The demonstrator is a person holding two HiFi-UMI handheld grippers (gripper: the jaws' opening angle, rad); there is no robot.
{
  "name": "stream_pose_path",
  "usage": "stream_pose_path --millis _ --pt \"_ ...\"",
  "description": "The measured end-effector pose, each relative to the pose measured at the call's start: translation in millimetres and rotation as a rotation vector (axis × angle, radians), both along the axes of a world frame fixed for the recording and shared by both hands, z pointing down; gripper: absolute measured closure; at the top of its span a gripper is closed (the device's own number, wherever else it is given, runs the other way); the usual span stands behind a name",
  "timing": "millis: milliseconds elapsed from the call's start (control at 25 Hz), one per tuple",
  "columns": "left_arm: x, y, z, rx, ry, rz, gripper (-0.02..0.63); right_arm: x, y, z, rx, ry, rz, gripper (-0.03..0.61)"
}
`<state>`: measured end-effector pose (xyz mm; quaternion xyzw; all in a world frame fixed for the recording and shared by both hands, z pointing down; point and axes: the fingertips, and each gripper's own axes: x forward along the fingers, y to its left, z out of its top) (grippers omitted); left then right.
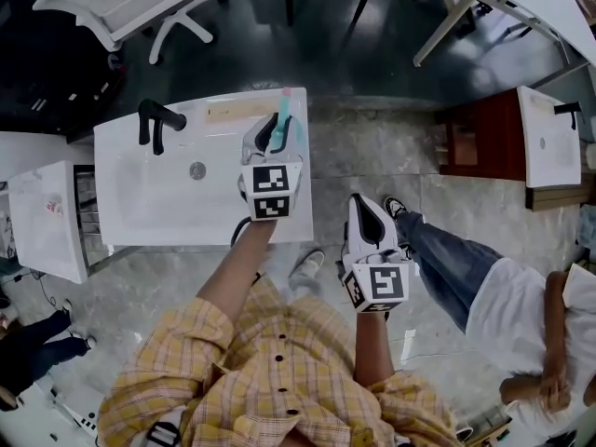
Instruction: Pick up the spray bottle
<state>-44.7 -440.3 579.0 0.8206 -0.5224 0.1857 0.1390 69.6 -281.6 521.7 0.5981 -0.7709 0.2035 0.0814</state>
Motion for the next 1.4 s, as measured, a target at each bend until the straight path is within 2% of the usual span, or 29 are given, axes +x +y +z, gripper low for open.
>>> stream_pose_path --millis 520,840,1400 --pt "-2.8 36.5 -54.7 0.072 0.046 -0.009 0.517 4.8 25.5 -33.7 0.073 0.006 0.000 0.578" --pt "-11.6 88.1 -83.3 0.118 0.065 -0.023 0.517 0.2 61.8 -57.0 0.123 -0.037 -0.014 0.578" --pt "-14.2 162.6 -126.8 0.181 0.091 -0.025 0.517 1.1 100.3 -96.7 0.215 -0.040 -0.050 0.578"
